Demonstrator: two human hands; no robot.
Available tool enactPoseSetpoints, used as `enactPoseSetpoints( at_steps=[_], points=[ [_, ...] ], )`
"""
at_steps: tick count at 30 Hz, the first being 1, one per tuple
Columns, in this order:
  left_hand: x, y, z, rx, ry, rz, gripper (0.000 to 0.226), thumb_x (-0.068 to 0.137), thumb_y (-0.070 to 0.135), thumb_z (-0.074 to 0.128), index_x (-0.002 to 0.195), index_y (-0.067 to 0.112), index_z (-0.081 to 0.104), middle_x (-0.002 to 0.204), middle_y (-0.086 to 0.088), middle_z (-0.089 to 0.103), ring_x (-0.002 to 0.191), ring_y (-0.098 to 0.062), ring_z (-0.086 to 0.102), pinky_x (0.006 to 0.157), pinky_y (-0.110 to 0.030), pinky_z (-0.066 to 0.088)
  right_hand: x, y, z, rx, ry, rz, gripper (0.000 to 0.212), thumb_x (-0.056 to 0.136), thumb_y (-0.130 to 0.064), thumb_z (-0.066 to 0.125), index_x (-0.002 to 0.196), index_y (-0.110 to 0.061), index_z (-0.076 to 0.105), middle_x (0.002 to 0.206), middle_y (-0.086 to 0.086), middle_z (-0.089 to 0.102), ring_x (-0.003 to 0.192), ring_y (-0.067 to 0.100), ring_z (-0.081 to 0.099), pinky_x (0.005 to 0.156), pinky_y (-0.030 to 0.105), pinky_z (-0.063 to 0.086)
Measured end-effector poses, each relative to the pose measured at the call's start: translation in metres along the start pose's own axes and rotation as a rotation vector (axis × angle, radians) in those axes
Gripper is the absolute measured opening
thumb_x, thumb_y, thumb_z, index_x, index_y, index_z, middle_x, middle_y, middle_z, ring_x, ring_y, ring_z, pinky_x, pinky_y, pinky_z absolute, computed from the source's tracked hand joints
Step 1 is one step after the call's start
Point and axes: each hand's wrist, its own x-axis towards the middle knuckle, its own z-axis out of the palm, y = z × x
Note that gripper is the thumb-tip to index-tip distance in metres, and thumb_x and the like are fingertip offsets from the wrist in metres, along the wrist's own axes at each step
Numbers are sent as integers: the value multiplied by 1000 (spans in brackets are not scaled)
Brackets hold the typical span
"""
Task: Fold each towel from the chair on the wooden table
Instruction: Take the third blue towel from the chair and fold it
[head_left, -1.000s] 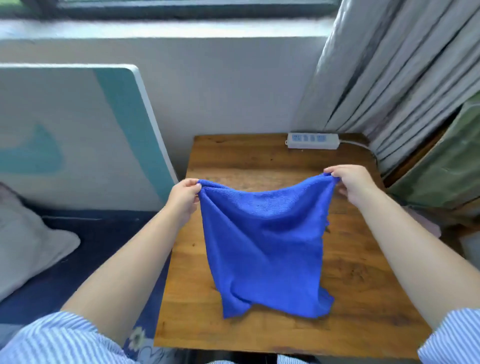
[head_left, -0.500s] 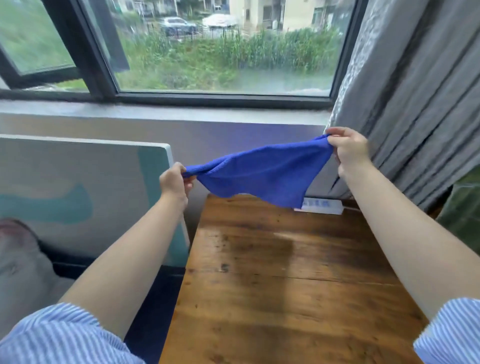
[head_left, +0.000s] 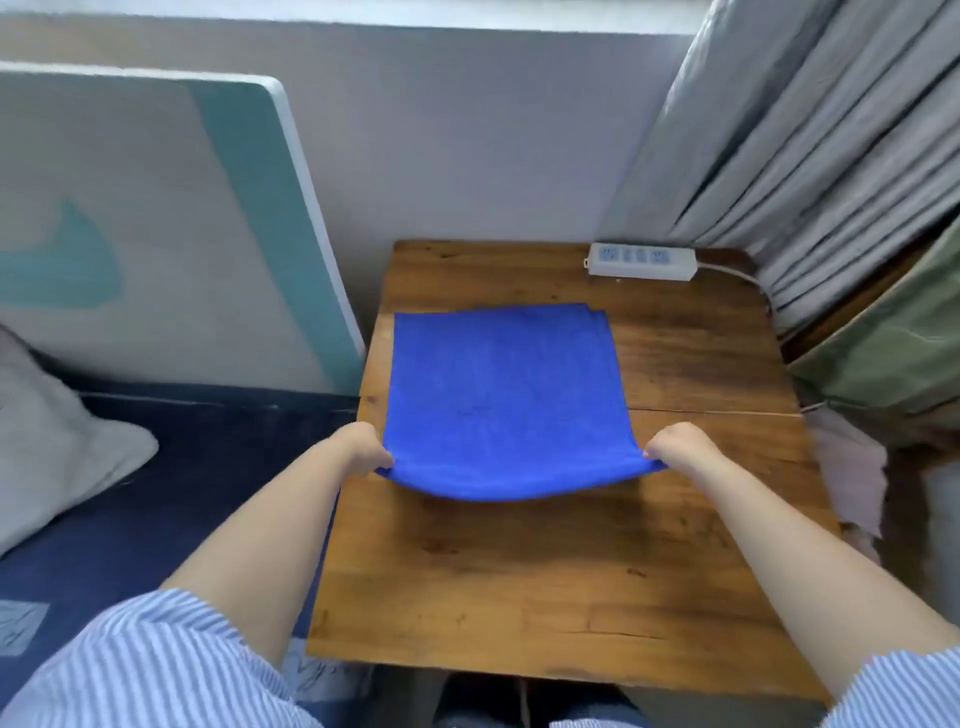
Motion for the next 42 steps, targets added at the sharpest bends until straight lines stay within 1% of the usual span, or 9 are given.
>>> enactPoseSetpoints(
  at_steps=[3, 11, 15, 21, 23, 26, 29, 33, 42],
  points=[
    [-1, -6, 32, 148, -156, -32, 30, 89, 13, 46, 60, 15, 37, 61, 2, 43, 60, -15, 45, 41, -18, 29, -5, 30, 33, -74, -83, 30, 26, 75, 0, 48, 52, -10, 42, 61, 9, 41, 64, 20, 37, 52, 26, 24],
    [7, -21, 76, 207, -164, -133, 35, 91, 14, 40, 59, 16, 28, 60, 4, 31, 53, -12, 30, 49, -22, 27, -15, 61, 63, -140, -80, -80, 19, 78, 2, 51, 72, -11, 63, 80, 3, 60, 79, 16, 53, 68, 19, 35],
    [11, -36, 96, 225, -159, -169, 30, 92, 19, 44, 63, 17, 37, 70, 3, 41, 82, -21, 45, 80, -30, 43, -21, 83, 73, -227, -84, -57, 21, 78, 0, 50, 72, -16, 62, 93, 6, 67, 94, 23, 59, 77, 26, 43],
    [6, -35, 123, 261, -234, -182, 26, 93, 21, 42, 67, 18, 41, 76, 4, 45, 86, -21, 46, 73, -24, 37, -20, 80, 73, -591, -265, 25, 20, 84, -9, 39, 86, -18, 57, 117, 7, 61, 98, 24, 55, 81, 27, 44],
    [9, -28, 118, 249, -158, -187, 14, 92, 19, 42, 88, 14, 54, 97, 1, 56, 92, -22, 54, 72, -27, 42, -13, 67, 67, -654, -228, 39, 30, 85, -11, 39, 109, -15, 57, 125, 7, 56, 112, 27, 53, 91, 31, 42],
    [18, -8, 98, 304, -30, -162, 21, 92, 14, 40, 107, 12, 55, 108, -2, 57, 98, -21, 58, 68, -24, 39, 4, 38, 51, -645, -94, 8, 28, 86, -13, 41, 110, -12, 57, 122, 7, 58, 114, 27, 53, 88, 31, 41],
    [31, 21, 74, 358, 12, -127, 16, 92, 9, 37, 93, 12, 52, 85, -1, 49, 80, -20, 50, 54, -22, 35, 24, 10, 38, -554, -23, 5, 10, 85, -10, 43, 81, -11, 52, 107, 9, 60, 106, 28, 56, 76, 29, 38],
    [55, 63, 45, 373, 90, -89, 26, 88, 5, 37, 64, 12, 38, 66, 1, 36, 63, -16, 40, 44, -21, 24, 57, -26, 24, -488, 65, -63, 17, 83, -8, 44, 66, -11, 42, 106, 9, 62, 103, 29, 56, 75, 28, 37],
    [119, 117, 2, 307, 188, -5, 23, 91, 14, 38, 109, 7, 51, 110, -9, 52, 98, -25, 49, 70, -31, 39, 136, -89, 3, -442, 211, -258, 28, 86, -4, 43, 112, -5, 53, 120, 14, 52, 116, 32, 43, 90, 37, 39]
  ],
)
